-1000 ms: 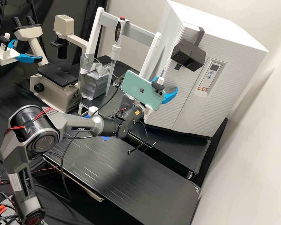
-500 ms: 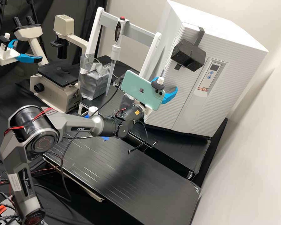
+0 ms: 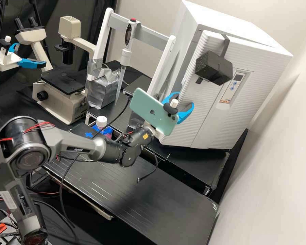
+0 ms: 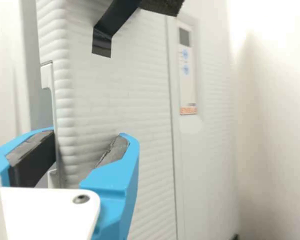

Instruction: Open the door

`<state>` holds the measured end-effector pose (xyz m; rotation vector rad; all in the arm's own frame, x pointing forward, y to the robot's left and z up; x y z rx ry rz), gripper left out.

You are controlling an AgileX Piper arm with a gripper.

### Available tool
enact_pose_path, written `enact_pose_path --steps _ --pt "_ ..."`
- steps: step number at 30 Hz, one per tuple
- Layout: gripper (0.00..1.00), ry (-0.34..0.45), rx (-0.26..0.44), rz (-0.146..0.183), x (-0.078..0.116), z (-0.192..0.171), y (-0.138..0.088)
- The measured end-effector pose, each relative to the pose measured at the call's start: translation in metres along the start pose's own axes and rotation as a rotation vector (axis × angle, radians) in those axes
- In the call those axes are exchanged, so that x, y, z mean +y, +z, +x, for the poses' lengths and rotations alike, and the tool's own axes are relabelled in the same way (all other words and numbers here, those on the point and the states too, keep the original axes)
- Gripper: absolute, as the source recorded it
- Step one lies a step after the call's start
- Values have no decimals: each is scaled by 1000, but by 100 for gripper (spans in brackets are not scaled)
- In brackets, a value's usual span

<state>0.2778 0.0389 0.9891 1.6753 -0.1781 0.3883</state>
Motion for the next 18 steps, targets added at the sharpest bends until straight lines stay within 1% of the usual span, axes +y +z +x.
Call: enact_pose_path --steps 3,4,10,12,15,16,17,18 --pt "0 52 -12 27 4 -16 5" --pt "0 80 -26 43 5 -24 9" --pt "0 142 -73 93 6 -39 20" --pt "0 153 -75 101 7 -40 21" --pt "0 158 -64 98 7 -40 20" --pt "0 158 -63 80 7 -40 20" --pt "0 158 -63 70 7 -40 20" --pt "100 159 -62 63 7 -40 20"
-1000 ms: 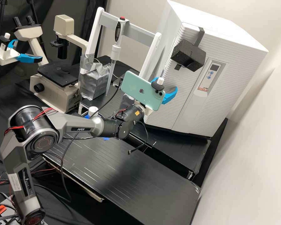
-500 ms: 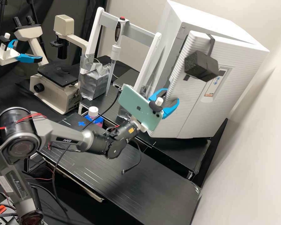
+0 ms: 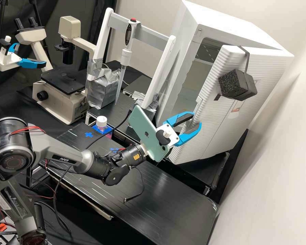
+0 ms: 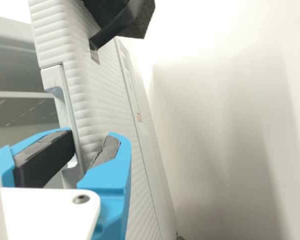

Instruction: Open the door

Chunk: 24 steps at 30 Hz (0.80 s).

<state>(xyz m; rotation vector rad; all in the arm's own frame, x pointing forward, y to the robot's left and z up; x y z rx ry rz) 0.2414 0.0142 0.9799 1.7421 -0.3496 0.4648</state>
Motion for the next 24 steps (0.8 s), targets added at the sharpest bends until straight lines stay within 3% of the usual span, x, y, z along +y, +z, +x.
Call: enact_pose_path --steps 8,12,16,20,24 --pt "100 22 -18 -16 5 -15 5" --pt "100 46 16 5 14 -38 0" --pt "100 73 122 -6 16 -69 -18" --pt "100 51 260 -14 4 -104 -44" --pt "100 -57 413 39 -21 -129 -70"
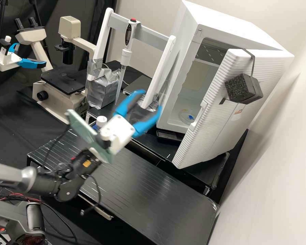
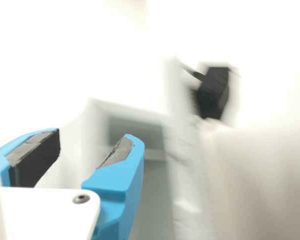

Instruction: Open the door

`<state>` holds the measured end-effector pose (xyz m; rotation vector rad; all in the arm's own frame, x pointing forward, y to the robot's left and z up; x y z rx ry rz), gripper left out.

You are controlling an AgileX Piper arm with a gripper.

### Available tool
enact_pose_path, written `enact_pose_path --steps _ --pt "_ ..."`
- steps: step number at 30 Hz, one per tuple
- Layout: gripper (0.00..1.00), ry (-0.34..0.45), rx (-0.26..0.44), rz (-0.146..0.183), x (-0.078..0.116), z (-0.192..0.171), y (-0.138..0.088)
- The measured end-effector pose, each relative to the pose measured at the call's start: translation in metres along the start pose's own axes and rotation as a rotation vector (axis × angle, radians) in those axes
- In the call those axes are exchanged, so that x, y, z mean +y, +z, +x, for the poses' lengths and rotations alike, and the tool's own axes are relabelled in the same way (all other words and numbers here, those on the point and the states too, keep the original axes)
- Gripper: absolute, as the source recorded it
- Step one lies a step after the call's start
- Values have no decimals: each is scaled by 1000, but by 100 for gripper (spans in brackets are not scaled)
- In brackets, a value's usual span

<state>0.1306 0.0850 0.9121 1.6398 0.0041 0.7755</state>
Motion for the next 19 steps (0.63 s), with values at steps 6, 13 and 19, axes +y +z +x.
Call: enact_pose_path --steps 6,13,19 --pt "100 -119 29 6 -37 -2 -13" --pt "100 -200 -76 11 -68 -1 6" --pt "100 -268 -138 5 -84 0 20"
